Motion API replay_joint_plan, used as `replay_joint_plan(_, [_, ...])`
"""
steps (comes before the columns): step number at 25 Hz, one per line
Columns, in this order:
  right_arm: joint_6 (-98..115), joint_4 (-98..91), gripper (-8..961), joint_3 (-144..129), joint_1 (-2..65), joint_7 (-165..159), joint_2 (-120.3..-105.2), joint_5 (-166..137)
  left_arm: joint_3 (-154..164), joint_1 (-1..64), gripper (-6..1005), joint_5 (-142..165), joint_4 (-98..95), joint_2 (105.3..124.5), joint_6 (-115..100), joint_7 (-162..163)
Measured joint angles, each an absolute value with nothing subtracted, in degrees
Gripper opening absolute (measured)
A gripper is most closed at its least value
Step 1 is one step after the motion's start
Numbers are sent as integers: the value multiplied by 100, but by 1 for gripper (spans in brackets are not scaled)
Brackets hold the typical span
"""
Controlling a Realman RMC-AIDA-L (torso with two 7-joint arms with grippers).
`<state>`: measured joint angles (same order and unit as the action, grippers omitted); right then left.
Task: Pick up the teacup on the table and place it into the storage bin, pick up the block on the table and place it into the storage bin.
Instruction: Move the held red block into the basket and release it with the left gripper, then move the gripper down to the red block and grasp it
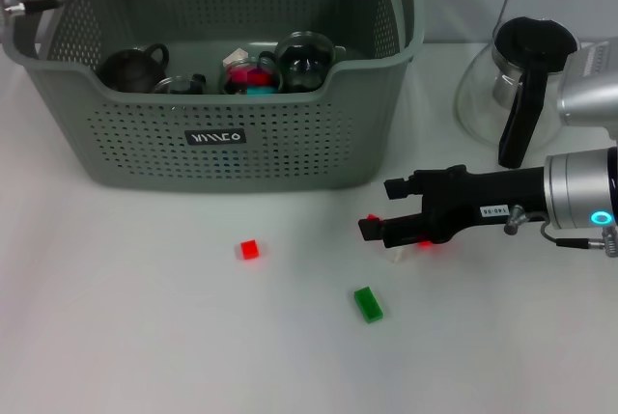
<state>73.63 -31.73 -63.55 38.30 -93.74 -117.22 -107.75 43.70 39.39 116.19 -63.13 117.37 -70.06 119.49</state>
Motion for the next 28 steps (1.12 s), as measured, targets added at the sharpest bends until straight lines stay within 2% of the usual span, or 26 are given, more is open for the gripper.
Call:
replay_joint_plan(1, [7392,-3174,914,-6355,3829,-9376,-11717,-10775,4365,3885,412,11563,-6419,11740,-7133,11963])
replay_joint_plan(5, [7507,-3180,914,-6349,3848,-9465,-11626,-10775,4359,3457,496,11058,-7057,11840,-8369,11685])
replay_joint_plan(12, [7591,-3242,915,-6345,3881,-9527,-11424,-11077,4547,2603,644,10850,-7011,12222,-10859,9529])
replay_joint_plan(16, [7587,-3270,914,-6323,3975,-9557,-11368,-11462,4759,2198,831,11293,-6688,12381,-10876,8554])
replay_joint_plan(17, [7571,-3281,914,-6319,4001,-9584,-11365,-11541,4786,2133,878,11429,-6602,12415,-10852,8410])
replay_joint_plan(21, [7389,-3366,914,-6315,4135,-9743,-11384,-11936,4875,2066,917,11770,-6119,12442,-10685,8043])
replay_joint_plan(28, [6855,-3399,914,-6357,4431,-9925,-11581,-12612,4874,2095,936,11943,-5611,12427,-10375,7601])
